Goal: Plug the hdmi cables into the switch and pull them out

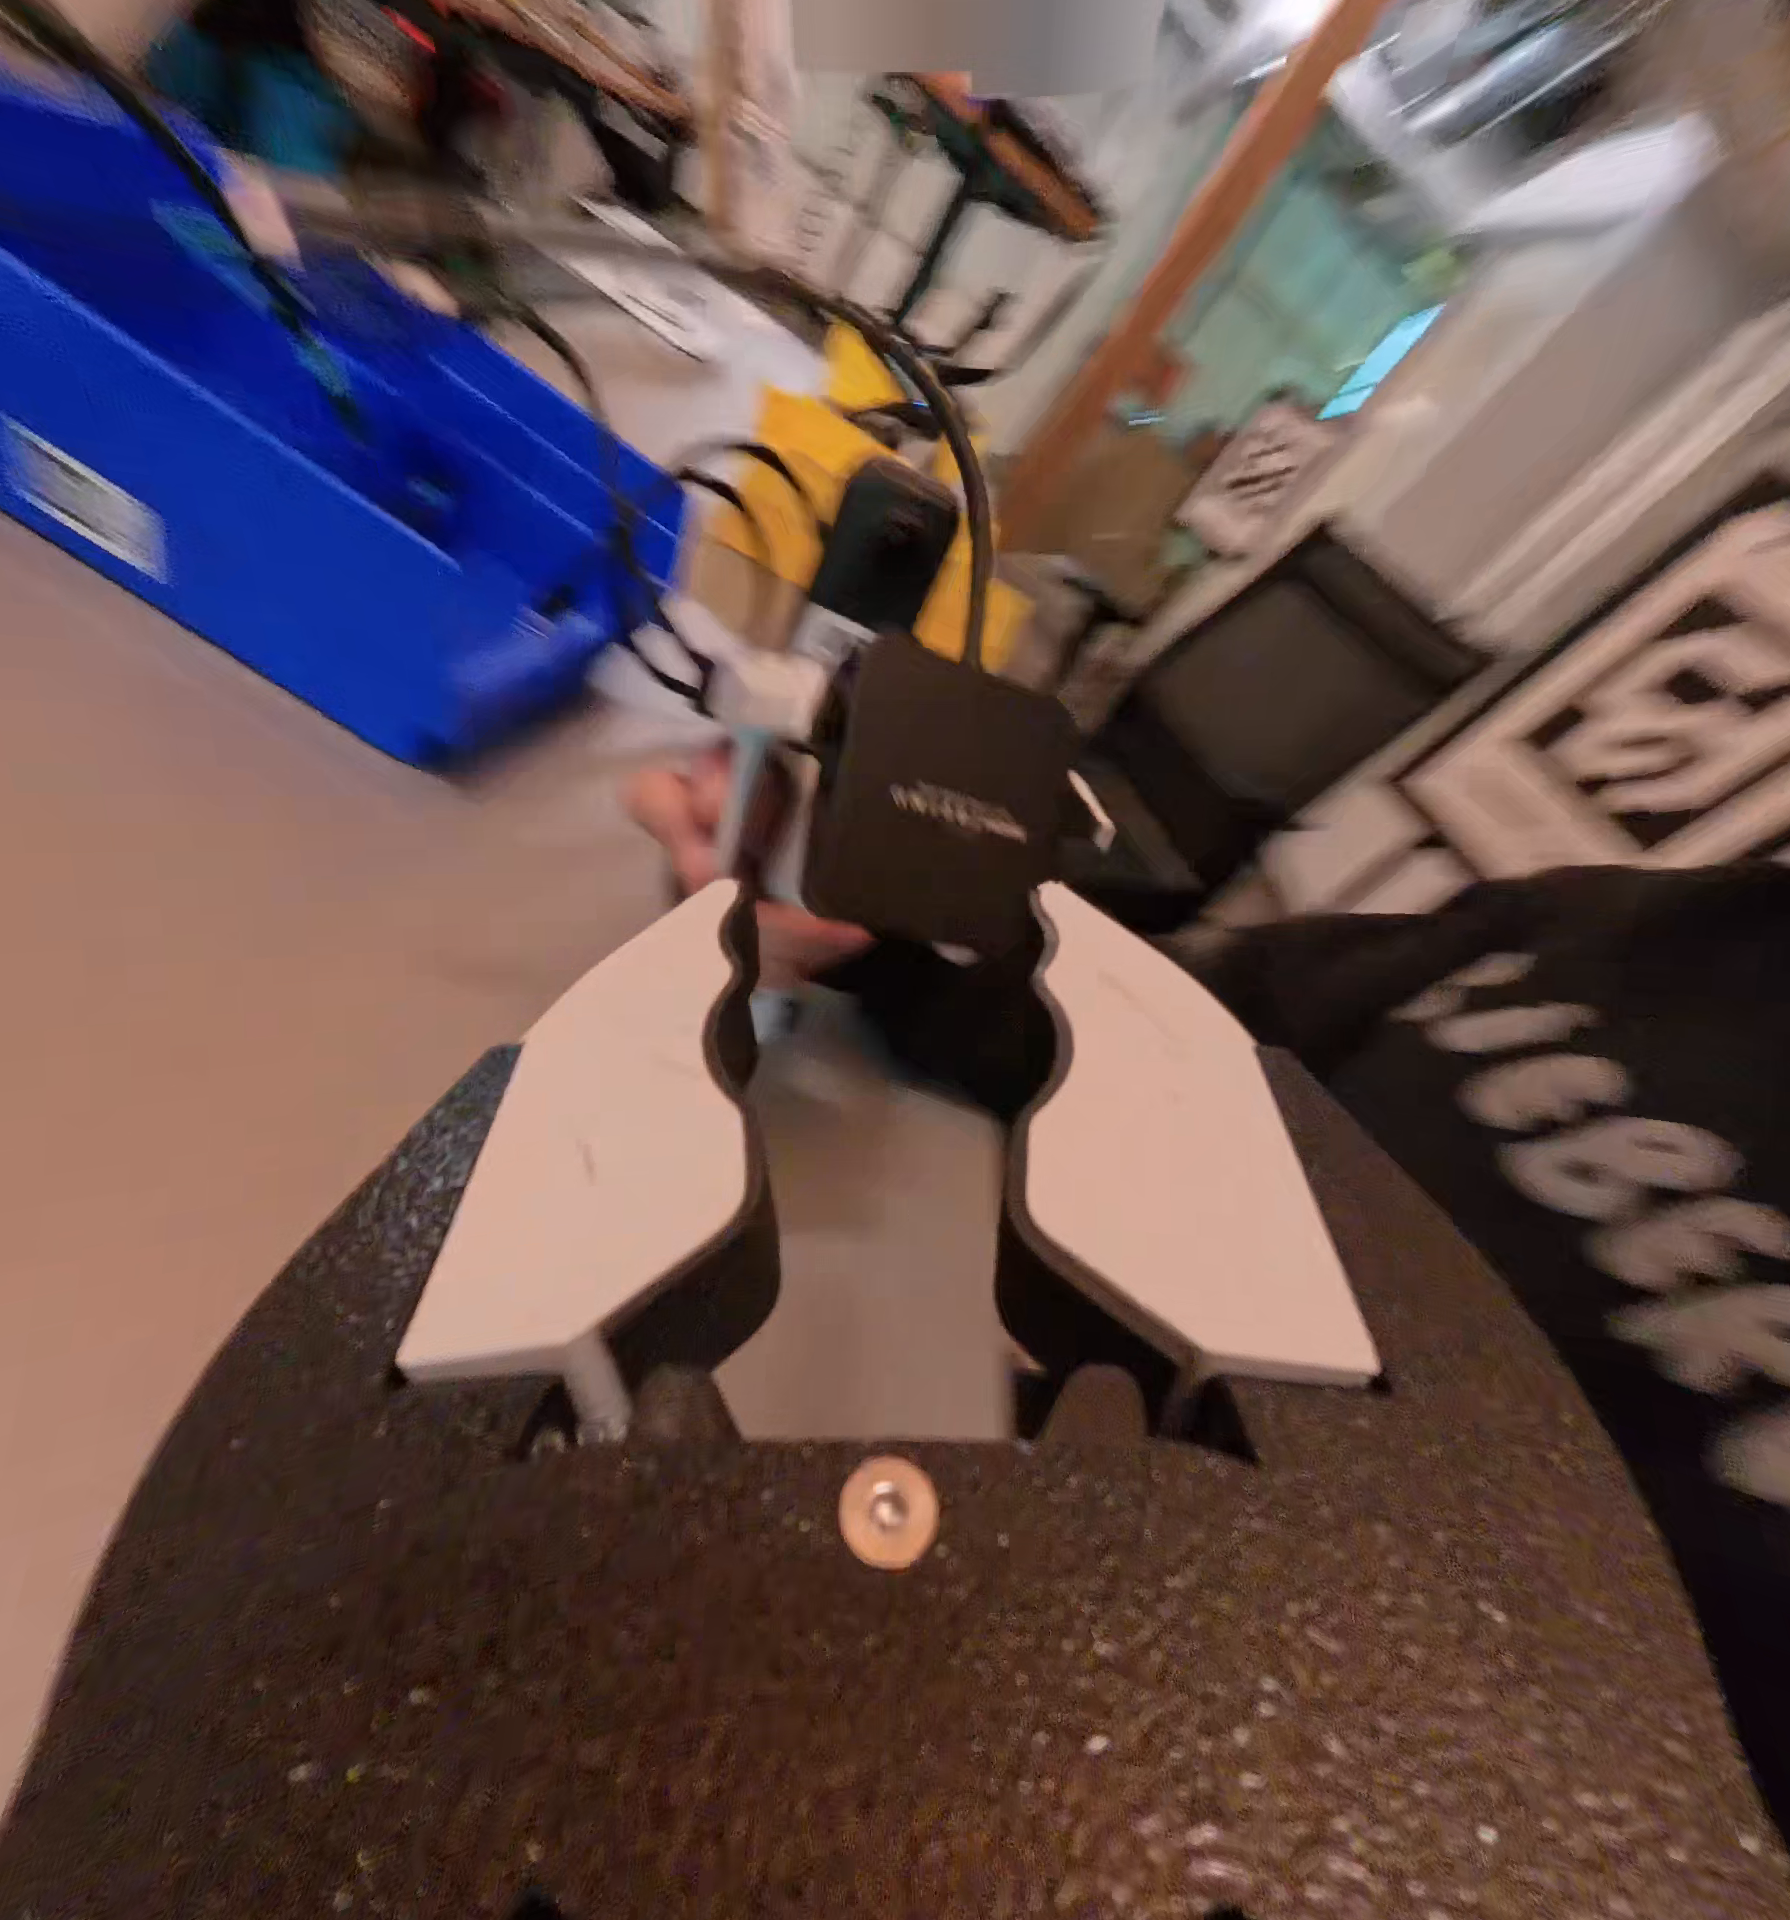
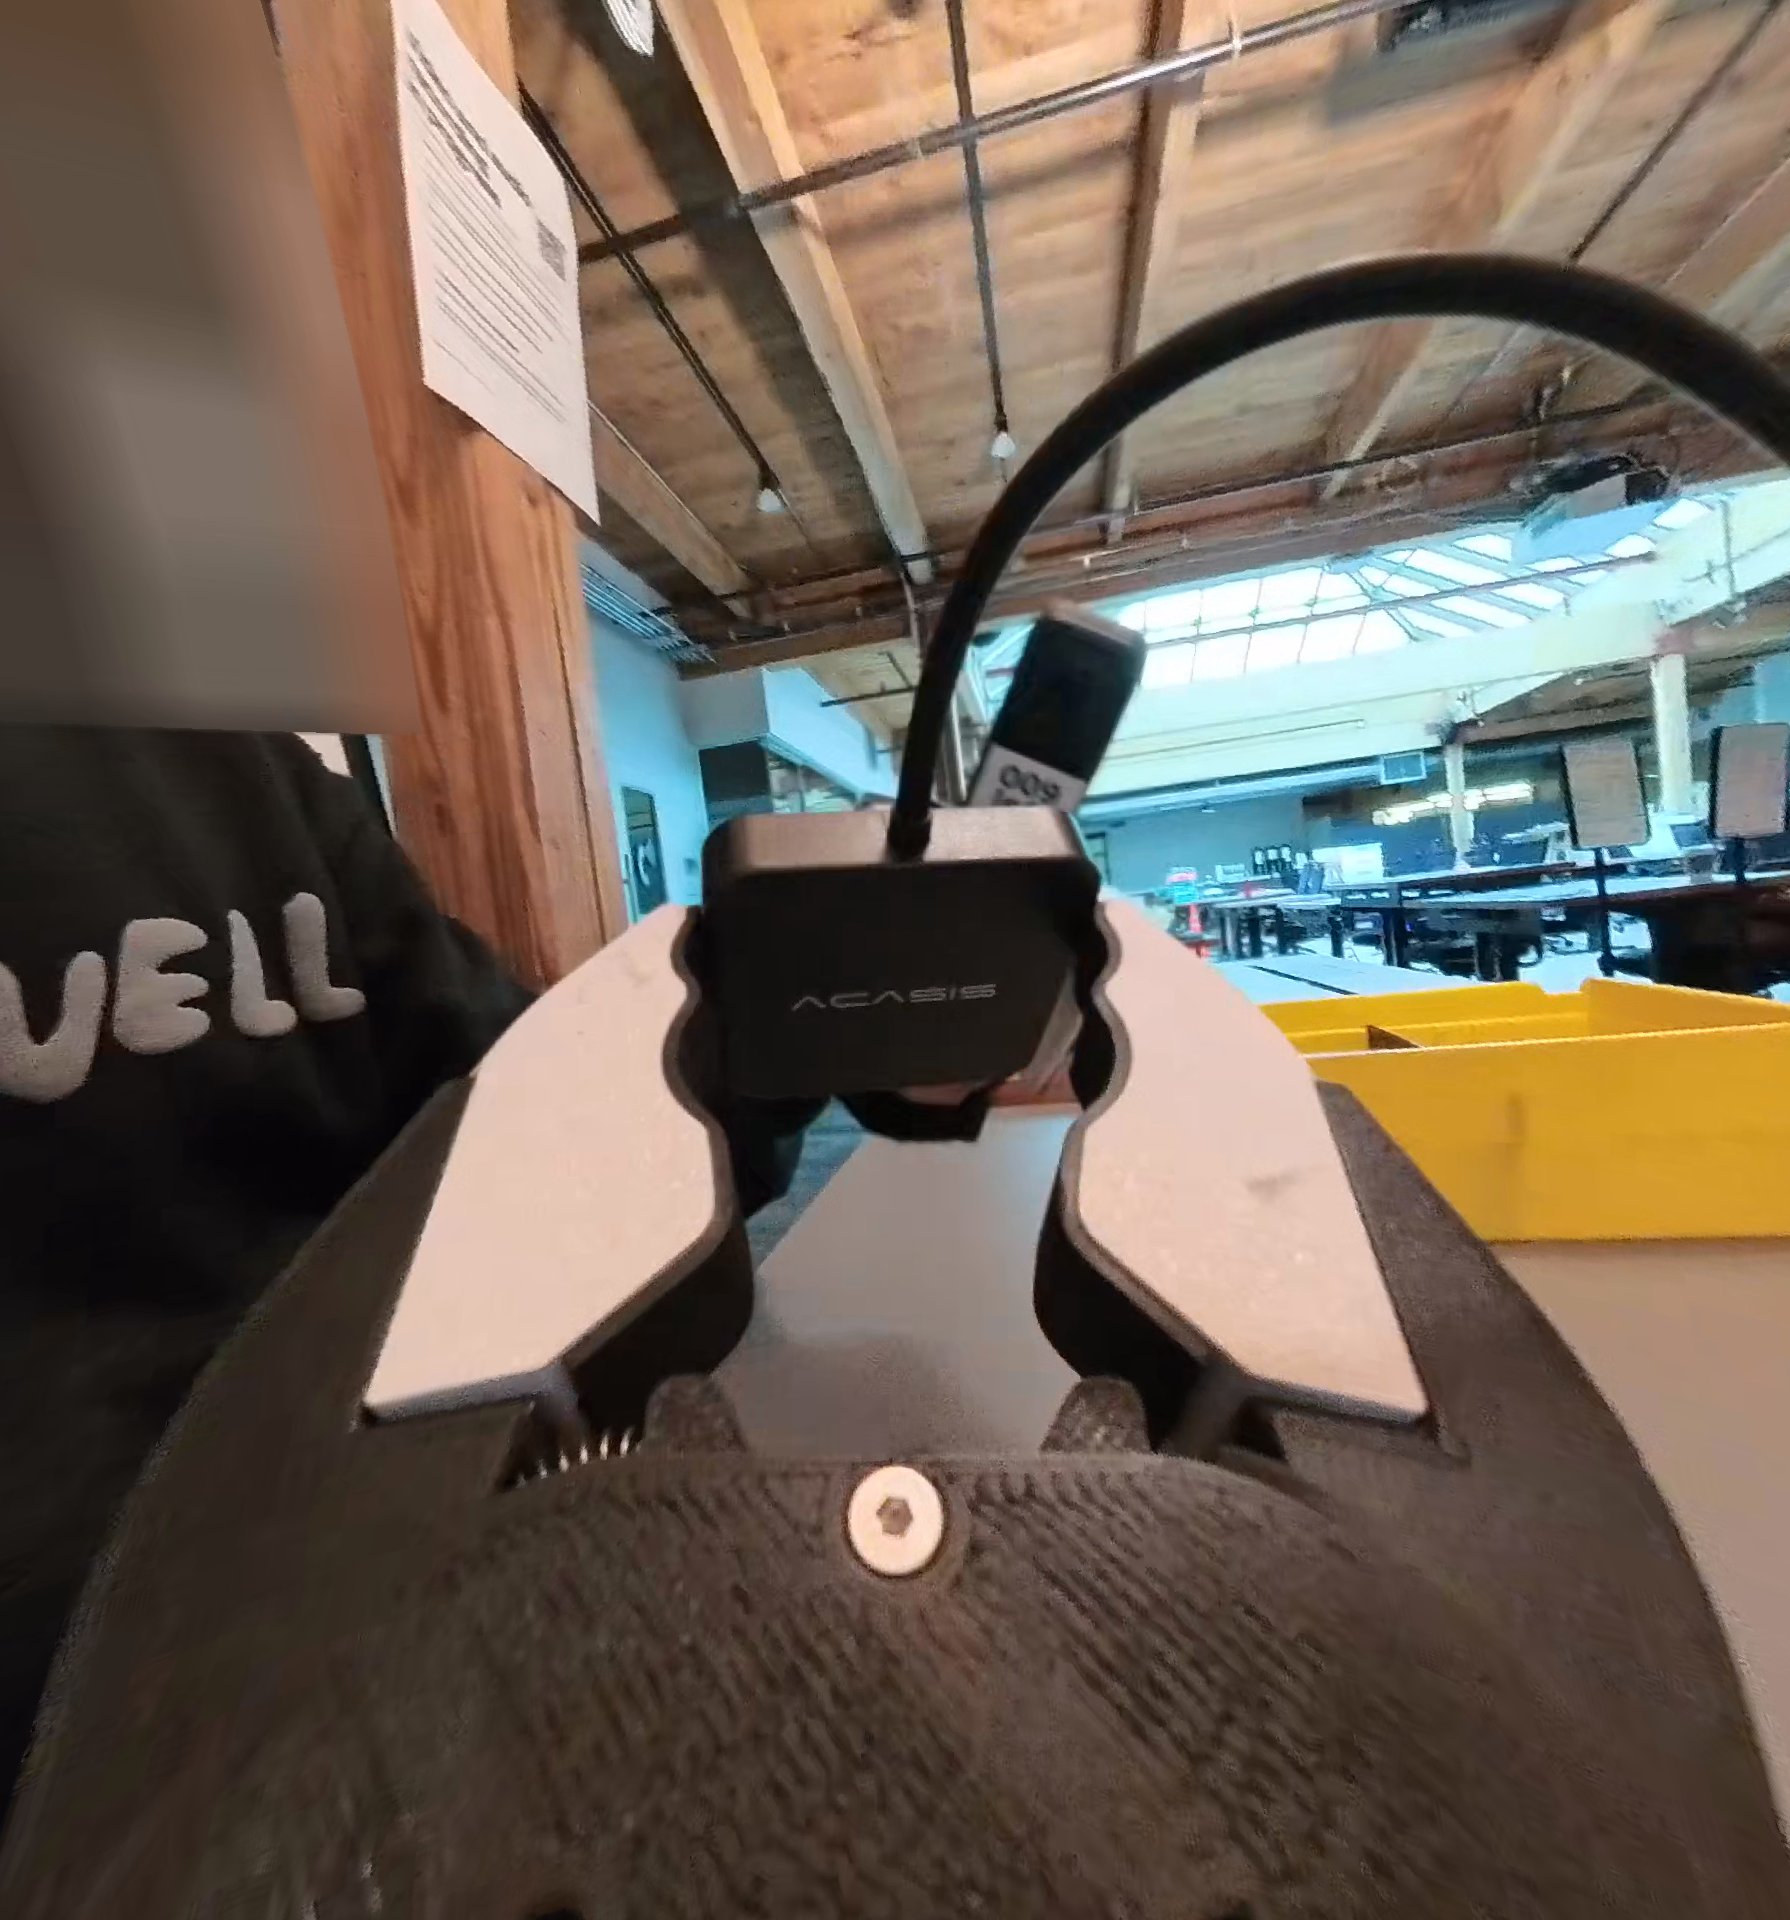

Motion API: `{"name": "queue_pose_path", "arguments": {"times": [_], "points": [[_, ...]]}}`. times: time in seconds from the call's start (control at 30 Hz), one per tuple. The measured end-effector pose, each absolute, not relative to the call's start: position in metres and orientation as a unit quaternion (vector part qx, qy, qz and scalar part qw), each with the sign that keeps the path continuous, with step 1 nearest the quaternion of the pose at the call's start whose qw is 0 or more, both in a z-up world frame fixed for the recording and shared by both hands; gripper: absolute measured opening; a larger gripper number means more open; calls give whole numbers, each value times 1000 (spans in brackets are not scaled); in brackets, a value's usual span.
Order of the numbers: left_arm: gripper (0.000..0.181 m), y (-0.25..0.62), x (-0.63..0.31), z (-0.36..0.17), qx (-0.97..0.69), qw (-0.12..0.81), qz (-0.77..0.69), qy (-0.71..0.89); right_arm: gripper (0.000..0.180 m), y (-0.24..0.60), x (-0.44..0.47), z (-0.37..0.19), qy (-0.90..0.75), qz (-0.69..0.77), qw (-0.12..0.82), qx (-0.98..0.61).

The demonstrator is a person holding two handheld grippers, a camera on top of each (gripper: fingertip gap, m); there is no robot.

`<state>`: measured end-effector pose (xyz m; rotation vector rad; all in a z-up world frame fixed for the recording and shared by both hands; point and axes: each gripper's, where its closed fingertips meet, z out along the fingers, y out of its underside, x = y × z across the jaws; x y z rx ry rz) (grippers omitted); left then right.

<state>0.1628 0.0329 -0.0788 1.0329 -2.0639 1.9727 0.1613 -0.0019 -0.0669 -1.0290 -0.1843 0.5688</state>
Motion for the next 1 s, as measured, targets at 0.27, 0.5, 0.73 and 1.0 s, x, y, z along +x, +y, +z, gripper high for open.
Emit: {"name": "queue_pose_path", "arguments": {"times": [0.27, 0.5, 0.73, 1.0], "points": [[40, 15, 135, -107, 289, 382, 726, -494, 68, -1, 127, -71, -160, 299, 805, -487], [17, 18, 135, -112, 253, 362, 766, -466, 68, 22, 131, -88, -134, 310, 786, -518], [14, 59, 174, -138, 390, 189, 802, -411, 70, 39, 183, -110, -60, 86, 810, -577], [13, 69, 187, -139, 482, 99, 789, -367, 94, 64, 193, -131, -102, -170, 743, -639]]}}
